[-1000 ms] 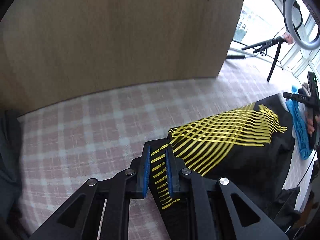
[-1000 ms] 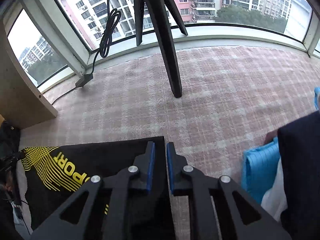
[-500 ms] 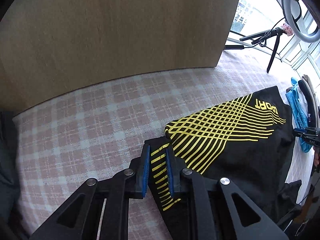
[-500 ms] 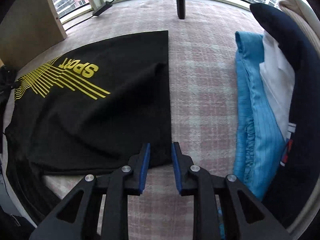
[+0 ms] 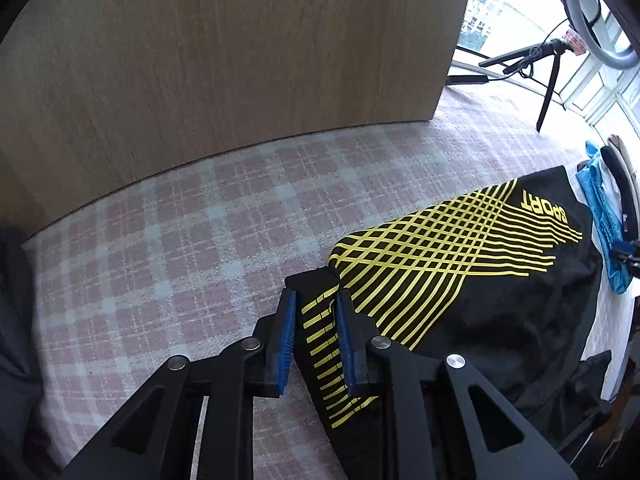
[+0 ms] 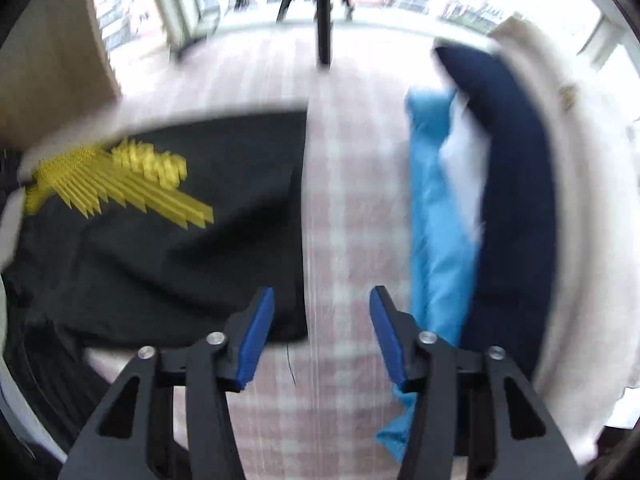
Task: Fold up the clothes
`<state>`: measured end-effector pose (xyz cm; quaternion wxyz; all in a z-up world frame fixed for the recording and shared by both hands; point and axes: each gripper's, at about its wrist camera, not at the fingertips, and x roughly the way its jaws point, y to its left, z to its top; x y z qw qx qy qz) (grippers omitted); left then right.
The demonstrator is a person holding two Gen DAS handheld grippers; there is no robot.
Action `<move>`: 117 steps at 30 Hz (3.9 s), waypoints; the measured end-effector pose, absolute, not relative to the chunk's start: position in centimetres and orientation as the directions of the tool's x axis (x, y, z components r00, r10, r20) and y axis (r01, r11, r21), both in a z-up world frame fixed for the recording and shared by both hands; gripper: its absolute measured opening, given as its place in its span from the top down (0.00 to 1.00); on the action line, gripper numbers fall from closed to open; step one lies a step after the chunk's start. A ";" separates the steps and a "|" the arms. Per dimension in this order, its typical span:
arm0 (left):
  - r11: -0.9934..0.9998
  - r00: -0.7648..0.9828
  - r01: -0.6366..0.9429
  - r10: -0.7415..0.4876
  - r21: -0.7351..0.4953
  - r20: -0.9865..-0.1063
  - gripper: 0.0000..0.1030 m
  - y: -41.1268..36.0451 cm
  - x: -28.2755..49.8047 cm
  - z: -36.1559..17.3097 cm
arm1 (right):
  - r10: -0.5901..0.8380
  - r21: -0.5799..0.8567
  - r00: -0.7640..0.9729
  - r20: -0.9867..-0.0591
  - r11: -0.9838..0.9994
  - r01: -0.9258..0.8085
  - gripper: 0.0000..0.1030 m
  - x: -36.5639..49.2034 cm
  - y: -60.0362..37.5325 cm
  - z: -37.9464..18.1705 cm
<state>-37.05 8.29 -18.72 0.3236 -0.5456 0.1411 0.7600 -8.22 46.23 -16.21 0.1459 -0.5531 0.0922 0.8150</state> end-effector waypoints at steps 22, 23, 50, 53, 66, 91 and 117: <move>-0.768 -0.188 -0.623 0.329 -0.147 -0.925 0.81 8.7 -37.3 -19.2 | -0.030 0.116 -0.348 -0.937 -0.966 -0.230 0.98 -11.0 42.4 -18.3; -0.769 -0.187 -0.622 0.330 -0.149 -0.925 0.81 8.6 -37.3 -19.2 | -0.035 0.114 -0.347 -0.937 -0.971 -0.212 0.98 -11.9 41.7 -18.6; -0.757 -0.244 -0.647 0.327 -0.098 -0.913 0.61 -1.0 -31.6 -13.0 | -0.043 0.220 -0.451 -0.891 -0.911 -0.348 0.93 -5.2 42.3 -14.2; -0.730 -0.224 -0.676 0.331 -0.098 -0.917 0.61 -3.5 -27.9 -12.2 | -0.053 0.239 -0.499 -0.865 -0.917 -0.318 0.71 -2.3 41.0 -10.1; -0.617 -0.050 -0.772 0.296 -0.151 -0.954 0.61 -10.1 -13.8 -15.4 | -0.092 0.284 -0.443 -0.892 -0.876 -0.390 0.58 16.5 33.8 -11.3; -0.439 -0.044 -0.894 0.280 -0.087 -0.959 0.81 -5.4 -9.7 -17.6 | -0.155 0.301 -0.367 -0.917 -0.874 -0.382 0.59 20.2 29.2 -19.4; -0.713 -0.147 -0.618 0.519 -0.331 -0.842 0.97 0.8 -29.1 -7.9 | -0.254 0.623 -0.721 -0.645 -0.721 -0.303 0.97 -2.6 44.9 -5.8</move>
